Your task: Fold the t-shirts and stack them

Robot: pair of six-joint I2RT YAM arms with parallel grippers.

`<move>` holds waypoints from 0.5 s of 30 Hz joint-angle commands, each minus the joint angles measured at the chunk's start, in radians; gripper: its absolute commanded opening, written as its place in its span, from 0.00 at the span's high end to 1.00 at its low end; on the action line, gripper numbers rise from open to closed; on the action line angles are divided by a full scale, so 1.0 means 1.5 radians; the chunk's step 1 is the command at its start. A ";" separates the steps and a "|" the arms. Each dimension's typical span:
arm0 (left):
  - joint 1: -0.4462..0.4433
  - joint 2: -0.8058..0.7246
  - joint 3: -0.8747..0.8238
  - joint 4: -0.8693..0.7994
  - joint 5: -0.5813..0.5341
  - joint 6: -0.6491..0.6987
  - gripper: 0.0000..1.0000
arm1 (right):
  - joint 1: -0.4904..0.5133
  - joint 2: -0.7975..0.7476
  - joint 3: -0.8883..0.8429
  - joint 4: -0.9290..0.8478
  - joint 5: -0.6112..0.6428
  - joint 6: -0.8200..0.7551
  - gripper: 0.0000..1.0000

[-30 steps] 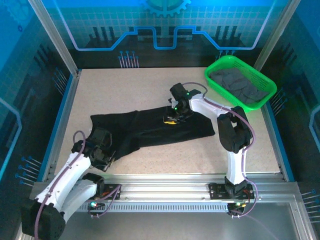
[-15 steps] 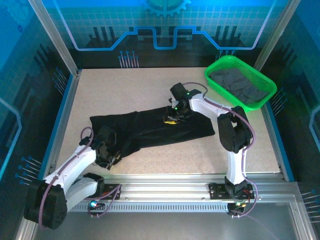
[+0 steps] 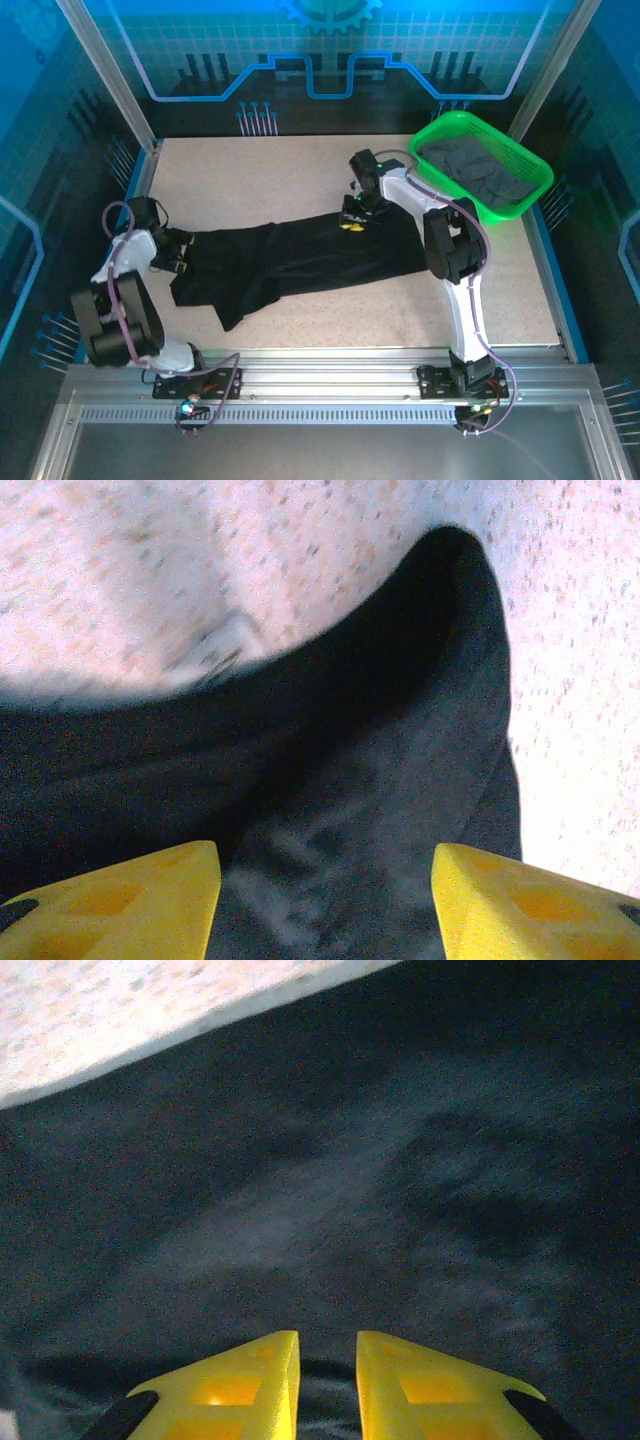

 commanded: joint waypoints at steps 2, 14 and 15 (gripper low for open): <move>0.024 0.079 0.064 0.067 0.048 0.077 0.40 | -0.021 0.055 0.083 -0.102 0.042 -0.008 0.75; 0.024 0.233 0.144 0.046 0.052 0.146 0.69 | -0.051 0.155 0.167 -0.206 0.097 0.042 0.75; 0.021 0.234 0.147 0.046 0.040 0.151 0.76 | -0.055 0.159 0.167 -0.207 0.095 0.046 0.75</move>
